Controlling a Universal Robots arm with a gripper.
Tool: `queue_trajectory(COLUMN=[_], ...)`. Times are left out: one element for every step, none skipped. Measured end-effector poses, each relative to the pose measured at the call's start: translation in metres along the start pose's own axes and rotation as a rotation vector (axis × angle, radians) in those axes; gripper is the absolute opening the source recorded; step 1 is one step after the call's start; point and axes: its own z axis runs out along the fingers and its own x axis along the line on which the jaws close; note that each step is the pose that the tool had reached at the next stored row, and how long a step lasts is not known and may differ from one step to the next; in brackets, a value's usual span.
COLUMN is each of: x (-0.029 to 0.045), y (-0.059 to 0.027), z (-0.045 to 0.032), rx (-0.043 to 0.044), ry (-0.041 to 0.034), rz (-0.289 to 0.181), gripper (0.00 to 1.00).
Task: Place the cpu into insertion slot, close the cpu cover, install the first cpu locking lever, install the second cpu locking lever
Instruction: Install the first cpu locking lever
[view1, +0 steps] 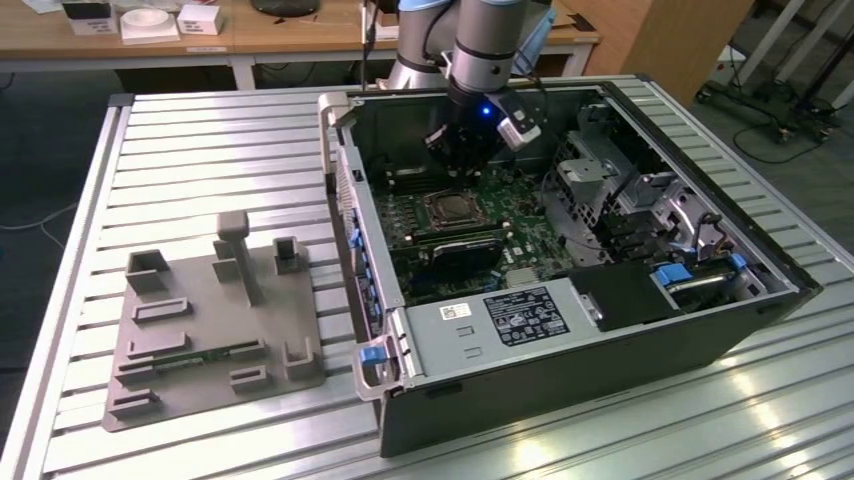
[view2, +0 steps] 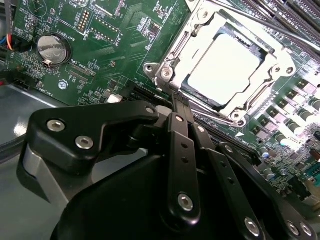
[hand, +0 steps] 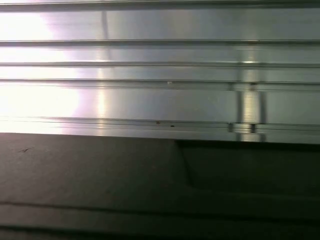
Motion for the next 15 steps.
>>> queue_trajectory(x=[0.0000,0.0000,0.0000,0.0000,0.0000,0.0000,0.0000,0.0000,0.0000,0.0000,0.0000,0.0000,0.0000,0.0000,0.0000], y=[0.0000,0.0000,0.0000,0.0000,0.0000,0.0000,0.0000,0.0000,-0.0001,-0.0002,-0.0004,-0.0005,-0.0006,-0.0008,-0.0010], z=[0.0002,0.0003,0.0005,-0.0001,-0.0002,-0.0002,-0.0002,-0.0002,-0.0003,-0.0002,-0.0002,-0.0002,-0.0002,-0.0002,-0.0002], rx=[0.0001,0.0003,0.0006,0.0006,0.0006,0.0006,0.0006,0.0007,0.0009,0.0011,0.0014,0.0020,0.0027,0.0038,0.0055], ry=[0.0000,0.0001,0.0000,0.0000,0.0000,0.0000,0.0000,0.0000,0.0001,0.0001,0.0000,0.0000,0.0000,0.0001,0.0002], rz=[0.000,0.000,0.000,0.000,0.000,0.000,0.000,0.000,0.000,0.000,0.000,0.000,0.000,0.000,0.000], gripper=[0.10,0.10,0.10,0.10,0.10,0.10,0.10,0.10,0.10,0.10,0.10,0.10,0.10,0.10,0.10])
